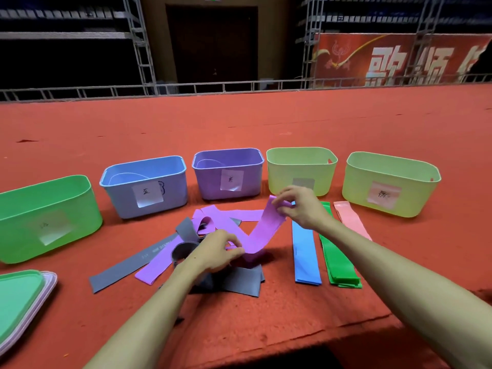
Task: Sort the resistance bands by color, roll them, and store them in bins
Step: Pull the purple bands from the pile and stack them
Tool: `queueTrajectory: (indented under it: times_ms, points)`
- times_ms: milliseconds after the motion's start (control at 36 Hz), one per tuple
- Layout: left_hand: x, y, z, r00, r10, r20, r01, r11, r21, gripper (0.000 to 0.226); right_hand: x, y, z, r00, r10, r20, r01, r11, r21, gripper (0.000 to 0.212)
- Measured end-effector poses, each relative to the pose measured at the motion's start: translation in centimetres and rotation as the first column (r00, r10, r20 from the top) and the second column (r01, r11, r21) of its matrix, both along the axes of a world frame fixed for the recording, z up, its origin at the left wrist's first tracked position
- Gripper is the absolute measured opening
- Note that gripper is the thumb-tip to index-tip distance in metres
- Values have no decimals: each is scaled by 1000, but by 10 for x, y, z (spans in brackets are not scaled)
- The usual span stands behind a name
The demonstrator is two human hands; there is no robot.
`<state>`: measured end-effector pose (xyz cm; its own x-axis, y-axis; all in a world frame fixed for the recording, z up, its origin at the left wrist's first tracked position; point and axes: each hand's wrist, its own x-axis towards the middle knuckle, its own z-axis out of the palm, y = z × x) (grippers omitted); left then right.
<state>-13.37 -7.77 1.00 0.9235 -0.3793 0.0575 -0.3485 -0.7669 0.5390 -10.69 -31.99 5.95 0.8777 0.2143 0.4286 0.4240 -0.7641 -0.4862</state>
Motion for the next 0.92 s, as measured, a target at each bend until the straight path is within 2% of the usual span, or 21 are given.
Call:
queueTrajectory:
  times_ms: [139,278,361,556,750,917]
  points:
    - [-1,-9,26,987,20,159,13,979,-203,14,-13,12,39,989,102,103,-112,989,95,20]
    - [-11,-26,68,952,5,305,127,903,-411,21,-29,23,69,975,193,111,-211,960,182,22]
    - [-18,-34,88,948,2,319,173,837,-519,21,-37,26,81,960,239,144,-266,940,213,23]
    - [-30,-35,112,958,42,284,153,762,-629,43,-50,27,98,948,234,215,-302,874,381,34]
    - [-44,-39,134,924,101,369,191,715,-672,38,-61,30,102,951,245,186,-307,796,521,21]
    - [-45,-41,136,923,90,375,214,689,-693,39,-68,32,109,955,245,166,-296,800,521,24]
